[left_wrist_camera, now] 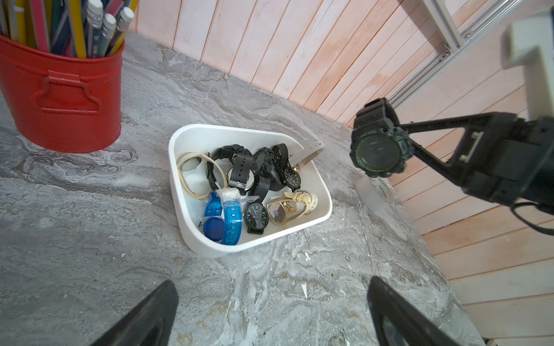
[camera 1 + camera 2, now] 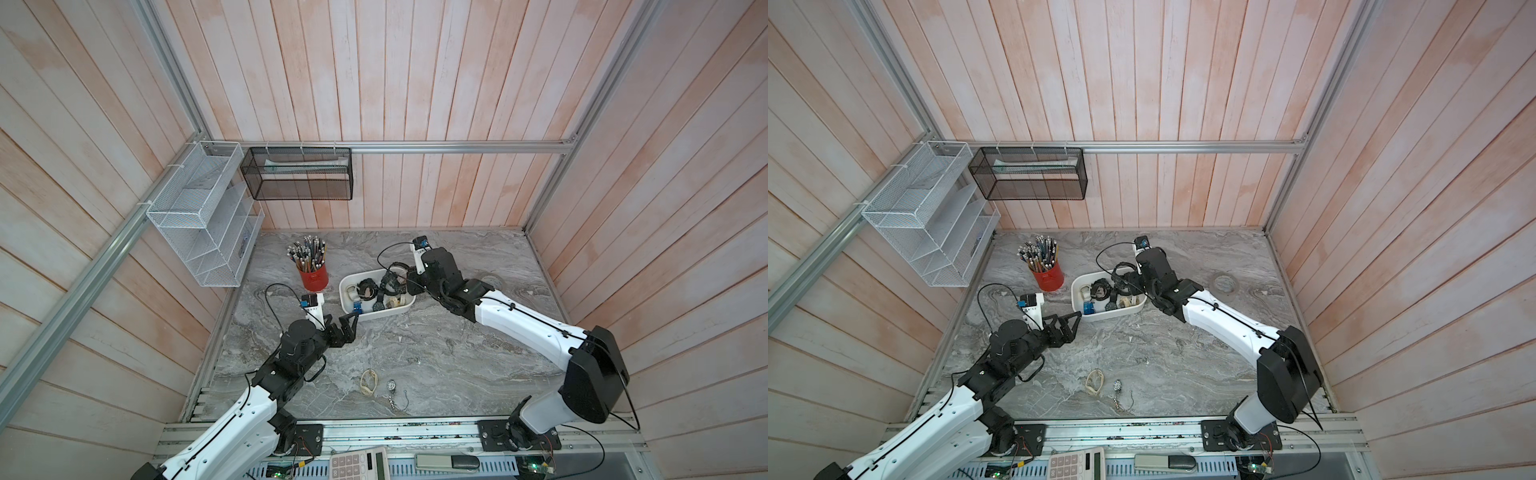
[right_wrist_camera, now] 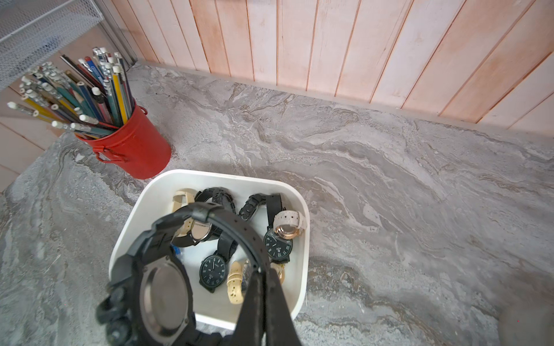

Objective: Put the watch into the storage box
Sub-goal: Pick up the watch at the center of the board.

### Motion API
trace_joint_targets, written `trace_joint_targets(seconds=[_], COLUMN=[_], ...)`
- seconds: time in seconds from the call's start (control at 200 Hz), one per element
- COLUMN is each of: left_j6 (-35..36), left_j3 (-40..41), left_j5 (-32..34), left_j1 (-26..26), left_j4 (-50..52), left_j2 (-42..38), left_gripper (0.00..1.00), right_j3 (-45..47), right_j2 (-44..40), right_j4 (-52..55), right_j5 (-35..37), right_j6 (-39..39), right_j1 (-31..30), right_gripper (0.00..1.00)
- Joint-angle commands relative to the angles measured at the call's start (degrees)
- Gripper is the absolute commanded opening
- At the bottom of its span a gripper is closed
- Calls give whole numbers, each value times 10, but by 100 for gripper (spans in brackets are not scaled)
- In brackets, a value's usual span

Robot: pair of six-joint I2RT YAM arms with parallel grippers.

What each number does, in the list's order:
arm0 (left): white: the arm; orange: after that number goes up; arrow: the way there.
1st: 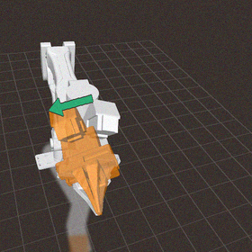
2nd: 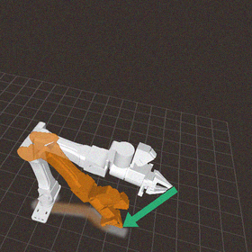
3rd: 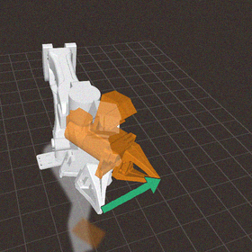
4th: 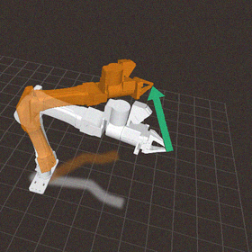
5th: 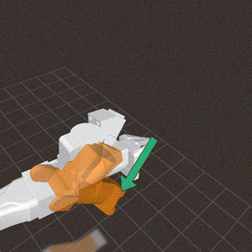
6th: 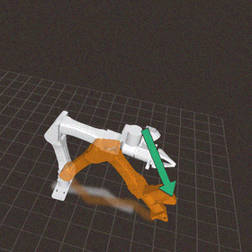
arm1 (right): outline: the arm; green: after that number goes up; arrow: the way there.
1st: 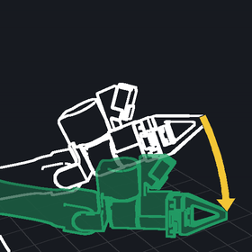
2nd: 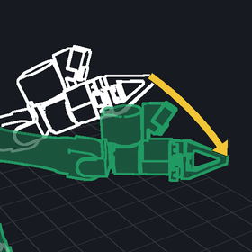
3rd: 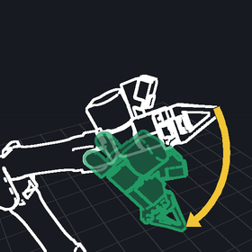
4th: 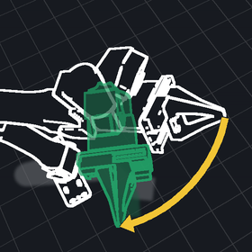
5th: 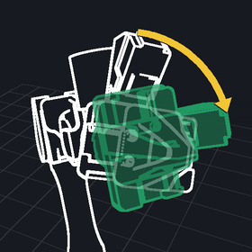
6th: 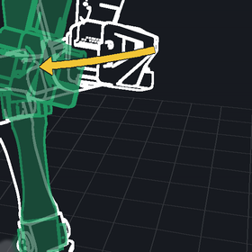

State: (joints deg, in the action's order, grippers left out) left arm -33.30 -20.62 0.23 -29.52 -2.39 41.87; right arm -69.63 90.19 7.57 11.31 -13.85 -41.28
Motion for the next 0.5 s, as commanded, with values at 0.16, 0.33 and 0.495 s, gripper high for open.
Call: trace_joint_targets(seconds=[0.16, 0.33, 0.495], left_j6=[-5, -6, -6], left_j3=[2, 1, -2], left_j5=[8, 10, 11], left_j1=[2, 2, 2], left_j4=[16, 19, 24], left_j2=[-4, 0, 3], left_gripper=[100, 100, 100], right_j3=[-54, -73, -91], right_j2=[78, 126, 171], right_j4=[-20, -31, -38], right_j5=[-33, -43, -57], right_j6=[25, 34, 40], right_j1=[23, 28, 29], right_gripper=[0, 0, 0])
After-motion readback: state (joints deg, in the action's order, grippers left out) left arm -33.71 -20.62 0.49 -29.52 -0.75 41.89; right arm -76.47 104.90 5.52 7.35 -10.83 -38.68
